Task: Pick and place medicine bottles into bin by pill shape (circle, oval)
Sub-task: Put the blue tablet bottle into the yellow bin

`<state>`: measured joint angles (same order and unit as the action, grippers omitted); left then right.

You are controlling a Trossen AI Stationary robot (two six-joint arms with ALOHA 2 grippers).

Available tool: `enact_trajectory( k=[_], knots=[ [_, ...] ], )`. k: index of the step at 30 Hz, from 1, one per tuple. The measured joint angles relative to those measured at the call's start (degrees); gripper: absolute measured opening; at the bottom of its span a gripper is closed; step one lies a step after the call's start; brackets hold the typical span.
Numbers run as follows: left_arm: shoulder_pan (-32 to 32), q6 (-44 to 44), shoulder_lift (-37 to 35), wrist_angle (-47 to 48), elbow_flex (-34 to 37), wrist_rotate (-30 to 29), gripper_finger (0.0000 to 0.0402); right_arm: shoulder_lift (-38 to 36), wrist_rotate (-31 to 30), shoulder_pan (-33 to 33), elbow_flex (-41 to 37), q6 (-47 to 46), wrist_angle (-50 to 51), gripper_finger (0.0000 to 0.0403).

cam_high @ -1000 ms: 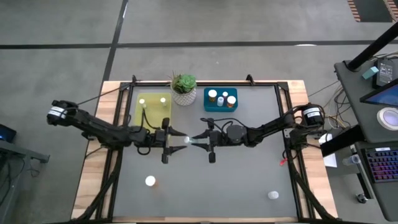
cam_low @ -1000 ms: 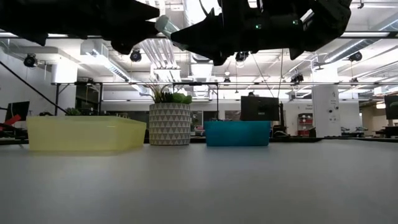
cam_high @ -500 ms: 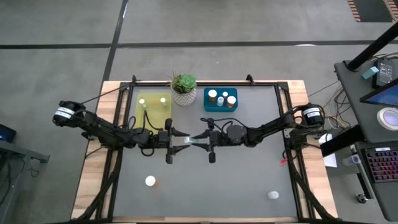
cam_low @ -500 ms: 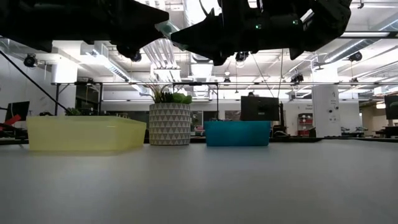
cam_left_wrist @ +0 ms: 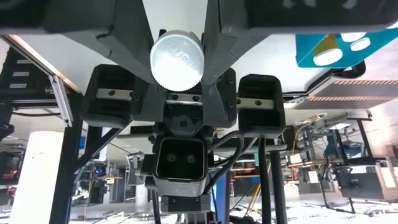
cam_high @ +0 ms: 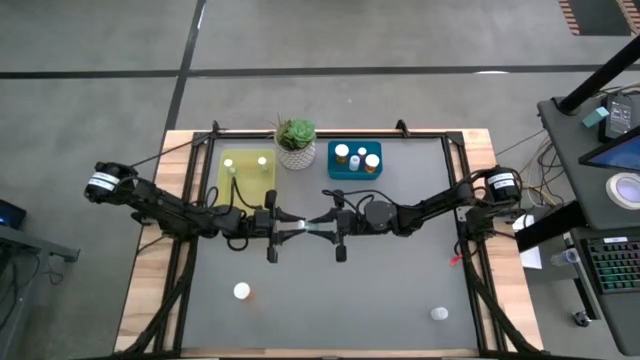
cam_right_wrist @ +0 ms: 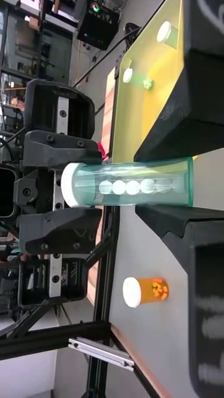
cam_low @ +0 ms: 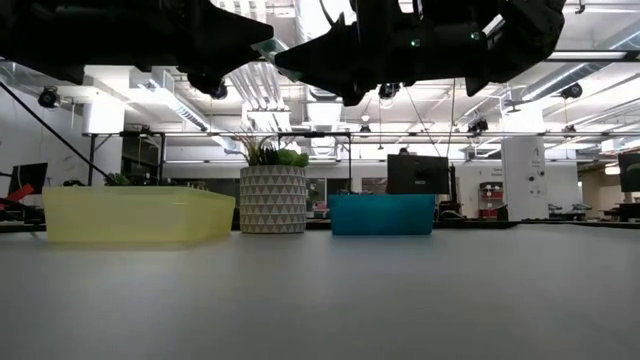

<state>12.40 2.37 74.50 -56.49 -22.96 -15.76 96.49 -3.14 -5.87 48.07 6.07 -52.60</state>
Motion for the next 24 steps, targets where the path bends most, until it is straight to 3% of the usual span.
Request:
enact_trajectory(
  k=[11,17,24],
  knots=[
    [-0.04,0.05,-1.61,2.32,0.0,-3.3,0.0099,-2.2,-1.61,0.55,0.04,-2.25,2.99,0.0199],
    [-0.04,-0.37,-8.16,15.79,0.0,-11.41,0.0099,-7.71,-8.71,0.55,0.04,-2.59,13.47,0.0224],
    [-0.88,-3.42,-19.76,36.84,0.0,-23.45,0.0099,-11.8,-13.68,0.55,0.04,-3.68,21.25,0.0227]
  ],
)
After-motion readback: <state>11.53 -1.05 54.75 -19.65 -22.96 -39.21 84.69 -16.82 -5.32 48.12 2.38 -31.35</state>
